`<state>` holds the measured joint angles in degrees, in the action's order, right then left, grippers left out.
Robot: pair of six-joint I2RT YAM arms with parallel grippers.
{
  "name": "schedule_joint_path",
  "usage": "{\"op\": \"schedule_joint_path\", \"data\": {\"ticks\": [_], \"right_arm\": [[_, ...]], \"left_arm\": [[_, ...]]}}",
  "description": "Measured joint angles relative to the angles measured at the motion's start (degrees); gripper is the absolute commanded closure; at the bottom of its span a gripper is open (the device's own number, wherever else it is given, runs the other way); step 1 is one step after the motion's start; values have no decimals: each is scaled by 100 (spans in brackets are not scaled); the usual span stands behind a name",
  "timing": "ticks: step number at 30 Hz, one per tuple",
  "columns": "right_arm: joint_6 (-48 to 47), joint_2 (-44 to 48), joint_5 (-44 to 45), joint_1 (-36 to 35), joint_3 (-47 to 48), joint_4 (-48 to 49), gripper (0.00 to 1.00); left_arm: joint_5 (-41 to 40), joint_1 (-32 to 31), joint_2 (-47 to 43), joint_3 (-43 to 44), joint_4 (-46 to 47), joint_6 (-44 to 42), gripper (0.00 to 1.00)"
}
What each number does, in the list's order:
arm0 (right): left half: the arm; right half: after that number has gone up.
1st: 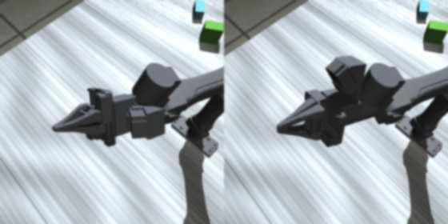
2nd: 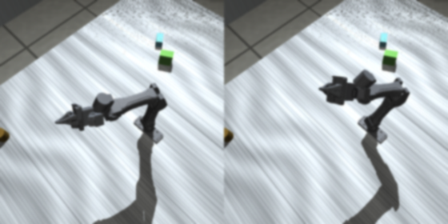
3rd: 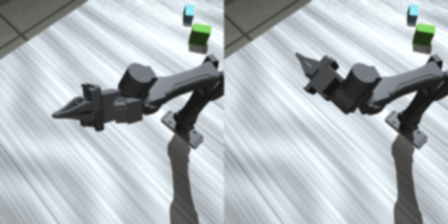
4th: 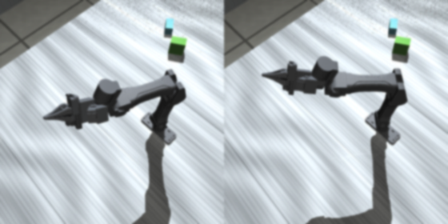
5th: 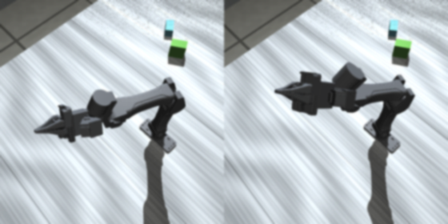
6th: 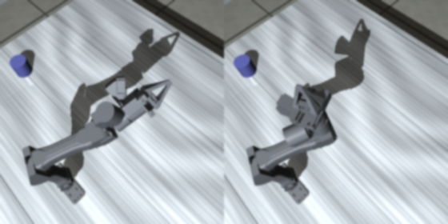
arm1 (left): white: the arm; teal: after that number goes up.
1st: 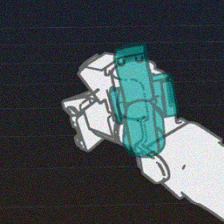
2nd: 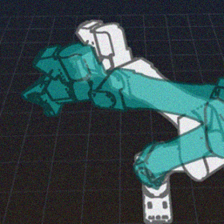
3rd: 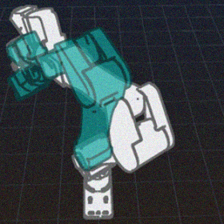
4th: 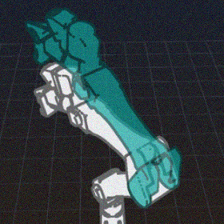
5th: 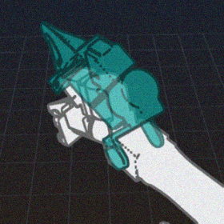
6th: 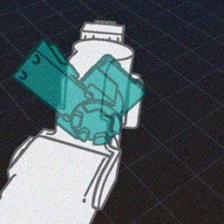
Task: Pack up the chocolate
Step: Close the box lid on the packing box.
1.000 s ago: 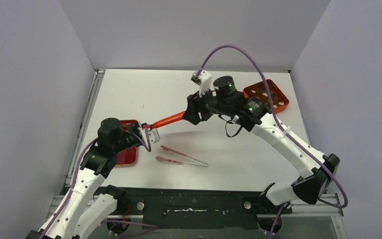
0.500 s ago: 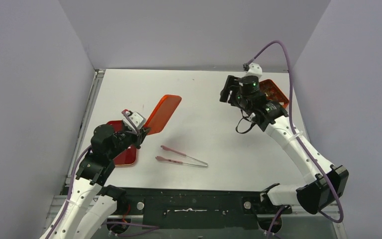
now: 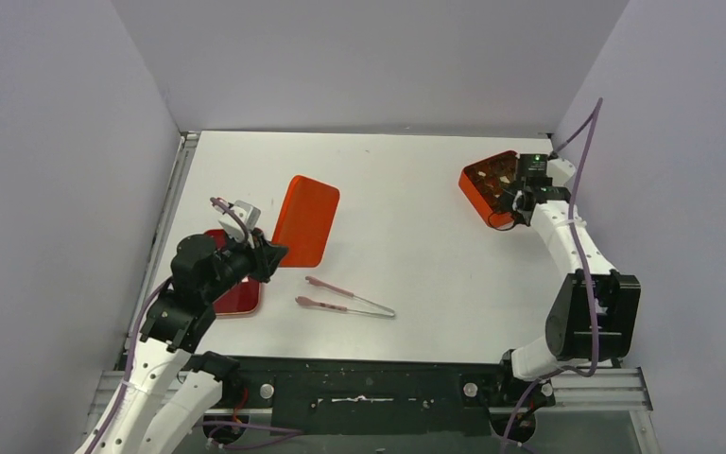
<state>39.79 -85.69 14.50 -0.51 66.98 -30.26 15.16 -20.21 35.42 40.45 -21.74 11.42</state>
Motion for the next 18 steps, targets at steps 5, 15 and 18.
{"op": "schedule_joint_path", "data": {"ticks": [5,15,18], "right_arm": [[103,-376,-109,647,-50,153,59],[83,-1646,-811,874,293,295,62],[105,-1733,-887,879,398,267,63]], "left_arm": [[0,0,-61,0,-39,269,100],[-22,0,79,-144,168,955,100],[-22,0,210,-188,179,1088,100]]}}
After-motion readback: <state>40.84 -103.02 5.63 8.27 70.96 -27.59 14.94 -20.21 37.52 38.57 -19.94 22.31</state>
